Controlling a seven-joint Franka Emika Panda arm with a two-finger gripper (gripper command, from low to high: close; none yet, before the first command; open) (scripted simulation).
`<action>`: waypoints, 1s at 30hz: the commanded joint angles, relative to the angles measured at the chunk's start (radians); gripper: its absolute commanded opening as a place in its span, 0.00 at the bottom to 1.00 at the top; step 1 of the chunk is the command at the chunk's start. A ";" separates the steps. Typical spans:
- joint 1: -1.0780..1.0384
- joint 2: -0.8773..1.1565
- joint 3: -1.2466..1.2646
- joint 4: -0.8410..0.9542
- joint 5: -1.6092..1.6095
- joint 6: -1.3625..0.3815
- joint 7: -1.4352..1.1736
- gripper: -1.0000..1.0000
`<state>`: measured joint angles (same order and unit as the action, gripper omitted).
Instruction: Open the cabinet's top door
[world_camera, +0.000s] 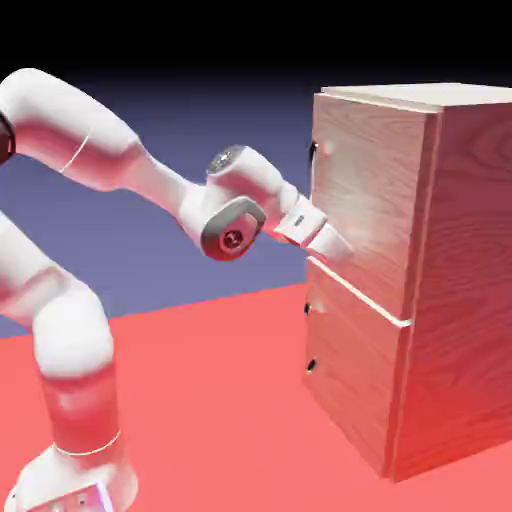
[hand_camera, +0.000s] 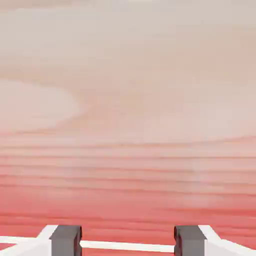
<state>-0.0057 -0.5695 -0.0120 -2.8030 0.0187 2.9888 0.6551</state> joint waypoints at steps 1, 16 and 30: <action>-0.009 -0.009 0.020 0.003 0.043 0.003 -0.028 0.50; -0.187 -0.161 0.257 0.052 0.695 -0.046 -0.506 0.50; -0.353 -0.303 0.480 0.098 1.304 -0.091 -0.950 0.50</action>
<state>-0.3584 -0.8727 0.4681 -2.7054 1.3230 2.8983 -0.2951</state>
